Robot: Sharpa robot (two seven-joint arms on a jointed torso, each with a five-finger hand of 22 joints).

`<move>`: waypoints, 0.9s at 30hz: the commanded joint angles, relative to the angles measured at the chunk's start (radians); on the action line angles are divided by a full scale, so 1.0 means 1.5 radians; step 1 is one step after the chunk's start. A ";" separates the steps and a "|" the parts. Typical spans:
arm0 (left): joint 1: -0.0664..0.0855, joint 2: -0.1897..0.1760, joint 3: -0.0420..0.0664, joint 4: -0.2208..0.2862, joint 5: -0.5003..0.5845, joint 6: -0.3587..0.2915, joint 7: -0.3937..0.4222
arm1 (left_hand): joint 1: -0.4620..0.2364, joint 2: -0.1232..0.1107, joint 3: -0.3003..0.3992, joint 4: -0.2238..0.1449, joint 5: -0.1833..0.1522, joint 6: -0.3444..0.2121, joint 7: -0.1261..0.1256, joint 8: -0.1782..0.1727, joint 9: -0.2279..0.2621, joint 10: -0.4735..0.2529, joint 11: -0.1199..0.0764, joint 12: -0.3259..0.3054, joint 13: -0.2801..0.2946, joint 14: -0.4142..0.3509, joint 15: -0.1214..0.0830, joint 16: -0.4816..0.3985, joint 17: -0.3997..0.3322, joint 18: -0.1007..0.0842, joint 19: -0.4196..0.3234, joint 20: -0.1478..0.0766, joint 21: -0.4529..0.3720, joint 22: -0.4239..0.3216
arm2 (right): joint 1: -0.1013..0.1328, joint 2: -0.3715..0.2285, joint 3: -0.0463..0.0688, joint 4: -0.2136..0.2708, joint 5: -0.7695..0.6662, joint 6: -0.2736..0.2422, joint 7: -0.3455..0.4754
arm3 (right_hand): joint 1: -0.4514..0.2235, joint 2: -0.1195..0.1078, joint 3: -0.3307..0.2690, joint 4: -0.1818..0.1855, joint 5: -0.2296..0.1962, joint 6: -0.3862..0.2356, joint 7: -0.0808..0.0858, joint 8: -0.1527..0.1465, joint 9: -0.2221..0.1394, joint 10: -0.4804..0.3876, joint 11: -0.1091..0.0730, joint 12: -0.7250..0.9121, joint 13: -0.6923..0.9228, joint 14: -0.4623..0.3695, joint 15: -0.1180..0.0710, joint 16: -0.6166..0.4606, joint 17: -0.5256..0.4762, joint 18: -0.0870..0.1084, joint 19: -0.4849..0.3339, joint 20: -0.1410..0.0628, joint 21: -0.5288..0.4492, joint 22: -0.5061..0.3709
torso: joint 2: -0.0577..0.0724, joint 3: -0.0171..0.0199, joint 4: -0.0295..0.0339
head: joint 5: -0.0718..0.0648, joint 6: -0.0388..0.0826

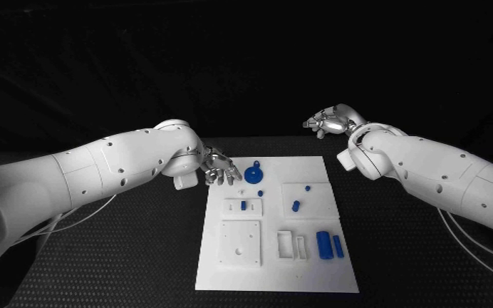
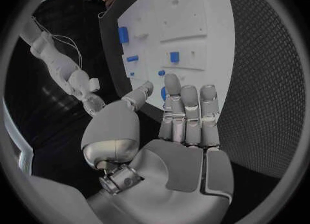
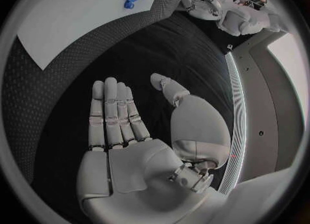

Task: Assemble the parts on the task board

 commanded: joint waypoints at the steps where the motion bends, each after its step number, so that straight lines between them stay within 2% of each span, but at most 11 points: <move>1: 0.004 0.005 0.000 -0.017 -0.029 -0.007 0.011 | 0.007 0.003 0.001 -0.005 0.000 -0.014 0.005 -0.006 -0.001 -0.013 0.004 -0.010 -0.005 -0.011 0.005 -0.010 -0.004 -0.009 -0.010 -0.074 -0.010 0.005 | 0.000 0.000 0.000 0.000 -0.001 0.003 0.009 | -0.005 -0.001 -0.002 -0.001 0.003 -0.004 -0.001 0.001 -0.001 -0.005 -0.001 0.005 -0.001 -0.006 0.000 0.004 -0.001 0.010 -0.002 0.004 -0.004 0.001 | 0.000 0.0001 0.0000 | 0.001 0.002; 7: 0.004 0.031 -0.001 -0.060 -0.083 -0.023 0.020 | 0.005 0.008 0.002 0.000 -0.001 -0.036 0.014 -0.015 -0.003 -0.032 0.013 -0.025 -0.013 -0.026 0.015 -0.026 -0.012 -0.013 -0.022 -0.066 -0.025 0.001 | 0.000 0.001 0.000 0.001 -0.001 0.003 0.009 | -0.005 -0.001 -0.002 -0.001 0.003 -0.004 0.000 0.001 -0.001 -0.005 -0.001 0.005 -0.001 -0.006 0.000 0.004 -0.001 0.010 -0.002 0.004 -0.004 0.001 | 0.001 -0.0007 -0.0008 | 0.002 0.006; 12: 0.003 0.062 -0.001 -0.118 -0.122 -0.021 0.026 | 0.000 0.003 0.004 0.013 -0.001 -0.072 0.028 -0.033 -0.013 -0.048 0.026 -0.048 -0.026 -0.039 0.028 -0.048 -0.022 -0.014 -0.034 -0.053 -0.045 -0.003 | -0.001 0.002 0.000 0.000 -0.001 0.003 0.009 | -0.004 -0.001 -0.002 -0.001 0.003 -0.004 0.000 0.001 -0.001 -0.005 -0.001 0.005 -0.001 -0.006 0.000 0.004 -0.001 0.010 -0.002 0.004 -0.004 0.001 | 0.002 -0.0003 -0.0012 | 0.004 0.007; 21: -0.008 0.095 -0.002 -0.178 -0.123 -0.018 0.038 | -0.019 -0.018 0.000 0.039 -0.002 -0.086 0.033 -0.037 -0.017 -0.053 0.031 -0.056 -0.030 -0.041 0.034 -0.053 -0.023 -0.011 -0.036 -0.047 -0.053 -0.001 | -0.001 0.003 0.000 0.000 -0.001 0.003 0.009 | -0.004 -0.001 -0.002 -0.001 0.003 -0.005 0.000 0.001 -0.001 -0.006 -0.001 0.005 -0.002 -0.006 0.000 0.004 -0.001 0.010 -0.002 0.004 -0.004 0.001 | 0.002 -0.0006 -0.0018 | 0.004 0.009; 27: -0.014 0.111 -0.002 -0.202 -0.121 -0.002 0.044 | -0.020 -0.024 -0.001 0.044 -0.003 -0.087 0.033 -0.036 -0.017 -0.053 0.031 -0.056 -0.031 -0.041 0.034 -0.053 -0.023 -0.010 -0.035 -0.047 -0.054 0.000 | -0.002 0.005 0.000 0.000 -0.001 0.003 0.010 | -0.005 -0.001 -0.002 -0.001 0.003 -0.005 0.000 0.001 -0.001 -0.006 -0.001 0.005 -0.002 -0.006 0.000 0.004 -0.001 0.010 -0.002 0.004 -0.004 0.001 | 0.002 -0.0002 -0.0021 | 0.003 0.008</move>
